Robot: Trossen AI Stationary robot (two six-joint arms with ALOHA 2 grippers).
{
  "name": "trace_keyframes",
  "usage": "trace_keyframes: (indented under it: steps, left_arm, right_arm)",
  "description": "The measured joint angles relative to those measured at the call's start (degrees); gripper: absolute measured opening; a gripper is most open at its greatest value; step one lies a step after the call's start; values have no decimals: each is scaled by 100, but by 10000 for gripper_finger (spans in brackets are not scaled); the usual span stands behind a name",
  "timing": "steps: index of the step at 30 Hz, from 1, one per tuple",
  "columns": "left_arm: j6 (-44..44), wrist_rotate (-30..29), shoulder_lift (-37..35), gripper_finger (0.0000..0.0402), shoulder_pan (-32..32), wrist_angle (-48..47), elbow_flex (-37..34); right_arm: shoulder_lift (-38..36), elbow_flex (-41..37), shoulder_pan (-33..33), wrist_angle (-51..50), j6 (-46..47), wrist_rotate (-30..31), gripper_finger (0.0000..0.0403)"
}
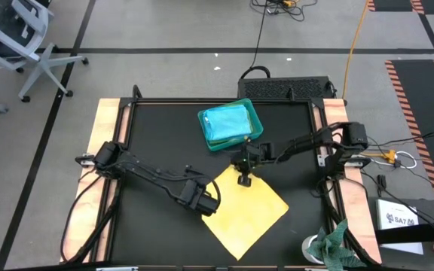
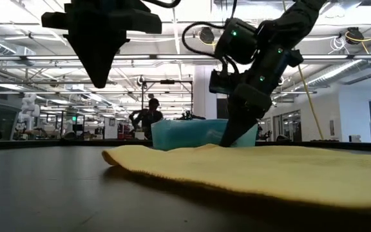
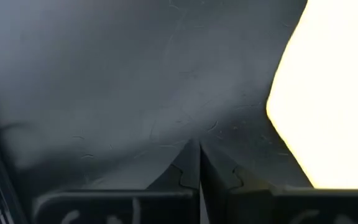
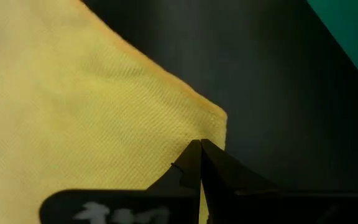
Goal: Fold microfiber towels
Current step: Fold the yellow microfiber towel
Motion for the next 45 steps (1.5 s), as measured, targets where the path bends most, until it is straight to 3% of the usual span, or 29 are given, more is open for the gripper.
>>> trace_keyframes:
  steps: [8, 15, 21, 26, 33, 36, 45]
  left_arm:
    - [37, 0, 0, 3, 0, -1, 0]
    - [-216, 41, -2, 5, 80, -3, 0]
    - [-338, 84, -7, 8, 310, 1, 0]
    - [310, 132, -7, 3, 610, 215, 0]
    - [1603, 175, -11, 6, 1250, 1549, -46]
    - [2030, 465, -13, 3, 1523, 2198, -221]
    - [2770, 957, -11, 42, 1854, 3377, -830]
  right_arm:
    - [-50, 24, -72, -1768, -191, 470, 0]
    - [-294, 4, -1, -3062, 162, 481, 0]
    - [-1234, -45, 157, -3173, 778, 175, 0]
    - [-2363, -41, 281, -3093, 1136, 152, 0]
    - [-3703, -20, 279, -2852, 1450, 169, 0]
    - [-4150, -20, 279, -2844, 1535, 177, 0]
    - [-4758, -20, 279, -2862, 1639, 501, 0]
